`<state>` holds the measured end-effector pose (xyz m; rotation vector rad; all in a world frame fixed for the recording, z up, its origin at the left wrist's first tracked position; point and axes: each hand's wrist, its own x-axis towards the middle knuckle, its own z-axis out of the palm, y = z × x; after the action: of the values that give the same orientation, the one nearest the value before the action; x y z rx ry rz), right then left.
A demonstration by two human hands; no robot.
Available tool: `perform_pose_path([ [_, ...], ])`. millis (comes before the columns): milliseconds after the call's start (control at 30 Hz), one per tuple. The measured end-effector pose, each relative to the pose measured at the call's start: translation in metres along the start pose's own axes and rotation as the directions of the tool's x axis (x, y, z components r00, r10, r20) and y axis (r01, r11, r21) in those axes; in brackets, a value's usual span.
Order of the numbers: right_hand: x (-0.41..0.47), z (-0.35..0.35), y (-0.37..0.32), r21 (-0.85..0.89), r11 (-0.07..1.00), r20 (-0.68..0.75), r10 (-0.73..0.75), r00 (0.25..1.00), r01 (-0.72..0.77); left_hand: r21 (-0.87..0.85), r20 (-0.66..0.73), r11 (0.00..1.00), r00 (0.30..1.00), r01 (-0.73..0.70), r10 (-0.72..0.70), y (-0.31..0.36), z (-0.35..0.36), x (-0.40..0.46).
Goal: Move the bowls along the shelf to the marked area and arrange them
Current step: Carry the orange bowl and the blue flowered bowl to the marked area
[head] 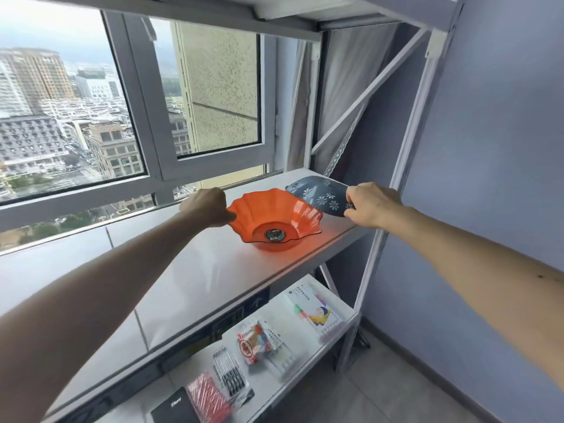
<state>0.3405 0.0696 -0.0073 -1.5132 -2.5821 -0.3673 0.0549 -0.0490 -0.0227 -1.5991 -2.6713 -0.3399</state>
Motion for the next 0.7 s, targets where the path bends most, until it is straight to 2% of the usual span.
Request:
perform_pose_path([
  [167, 0.034, 0.026, 0.020, 0.024, 0.998, 0.003, -0.056, 0.998, 0.056, -0.030, 0.015, 0.997, 0.998, 0.066, -0.066, 0.010, 0.011, 0.030],
  [267, 0.050, 0.040, 0.023, -0.002, 0.993, 0.025, -0.114, 0.993, 0.114, -0.029, 0.078, 0.989, 0.987, 0.143, -0.140, 0.016, 0.016, 0.030],
  [333, 0.059, 0.049, 0.024, 0.002, 0.988, 0.033, -0.153, 0.988, 0.153, -0.102, 0.137, 0.972, 0.971, 0.212, -0.198, 0.021, 0.022, 0.025],
  [500, 0.072, 0.066, 0.030, 0.035, 0.965, 0.000, -0.260, 0.966, 0.259, -0.444, 0.278, 0.796, 0.907, 0.412, -0.315, 0.027, 0.038, 0.015],
  [600, 0.078, 0.066, 0.036, 0.053, 0.950, -0.036, -0.306, 0.951, 0.308, -0.526, 0.288, 0.718, 0.890, 0.456, -0.354, 0.029, 0.041, 0.010],
  [700, 0.083, 0.064, 0.044, 0.143, 0.927, -0.087, -0.338, 0.937, 0.347, -0.547, 0.258, 0.696, 0.884, 0.465, -0.389, 0.034, 0.042, 0.007],
])
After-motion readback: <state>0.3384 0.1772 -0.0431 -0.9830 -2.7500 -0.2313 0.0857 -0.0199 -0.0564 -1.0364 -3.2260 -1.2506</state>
